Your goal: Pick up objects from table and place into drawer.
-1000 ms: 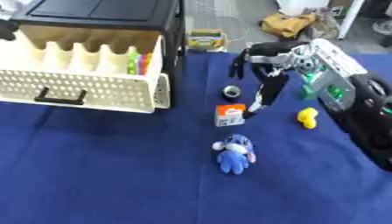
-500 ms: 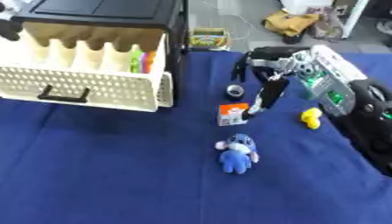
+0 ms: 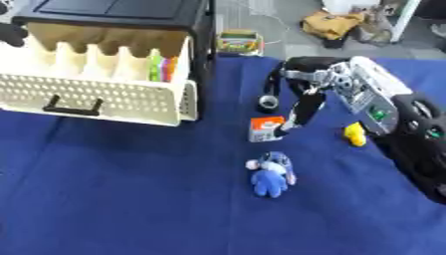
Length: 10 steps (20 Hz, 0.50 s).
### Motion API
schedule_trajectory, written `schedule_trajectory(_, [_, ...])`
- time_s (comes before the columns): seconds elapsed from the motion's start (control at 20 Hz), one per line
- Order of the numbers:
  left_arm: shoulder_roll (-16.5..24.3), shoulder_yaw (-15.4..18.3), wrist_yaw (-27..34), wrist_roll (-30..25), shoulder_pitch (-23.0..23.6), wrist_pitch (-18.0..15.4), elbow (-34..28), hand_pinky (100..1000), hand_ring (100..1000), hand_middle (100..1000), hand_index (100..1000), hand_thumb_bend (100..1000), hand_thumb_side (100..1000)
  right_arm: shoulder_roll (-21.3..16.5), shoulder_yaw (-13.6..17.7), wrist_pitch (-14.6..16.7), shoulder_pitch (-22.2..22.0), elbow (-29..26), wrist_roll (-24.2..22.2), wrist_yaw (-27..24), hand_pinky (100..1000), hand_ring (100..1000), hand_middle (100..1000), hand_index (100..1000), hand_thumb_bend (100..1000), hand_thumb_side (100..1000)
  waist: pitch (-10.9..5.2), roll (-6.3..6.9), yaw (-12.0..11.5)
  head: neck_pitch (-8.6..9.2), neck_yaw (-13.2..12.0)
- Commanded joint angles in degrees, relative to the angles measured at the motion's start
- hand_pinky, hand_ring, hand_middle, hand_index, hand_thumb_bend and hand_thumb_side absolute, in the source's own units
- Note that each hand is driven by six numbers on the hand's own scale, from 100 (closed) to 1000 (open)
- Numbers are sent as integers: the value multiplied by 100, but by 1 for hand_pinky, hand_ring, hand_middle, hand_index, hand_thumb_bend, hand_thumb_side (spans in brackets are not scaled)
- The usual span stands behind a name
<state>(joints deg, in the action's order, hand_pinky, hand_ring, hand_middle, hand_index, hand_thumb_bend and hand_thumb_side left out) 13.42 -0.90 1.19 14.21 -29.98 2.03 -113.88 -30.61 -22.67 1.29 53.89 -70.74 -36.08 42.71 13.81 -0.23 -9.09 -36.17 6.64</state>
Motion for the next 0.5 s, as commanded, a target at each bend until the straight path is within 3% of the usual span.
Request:
schedule_trajectory(0.05, [14,28,30,-14,-49,1,-71,557,388,495,825,100,1000,-23,30,8,86,53,128,126,100,309,616,795,678,278,-81,6,-12,15,-5])
schedule_trajectory(0.5, [-25,38,41,-23,-29,4,-71,556,386,496,826,100,1000,117,115,-58,137,394,351,284,100,301,602,781,656,307,-39,19,-32,70,35])
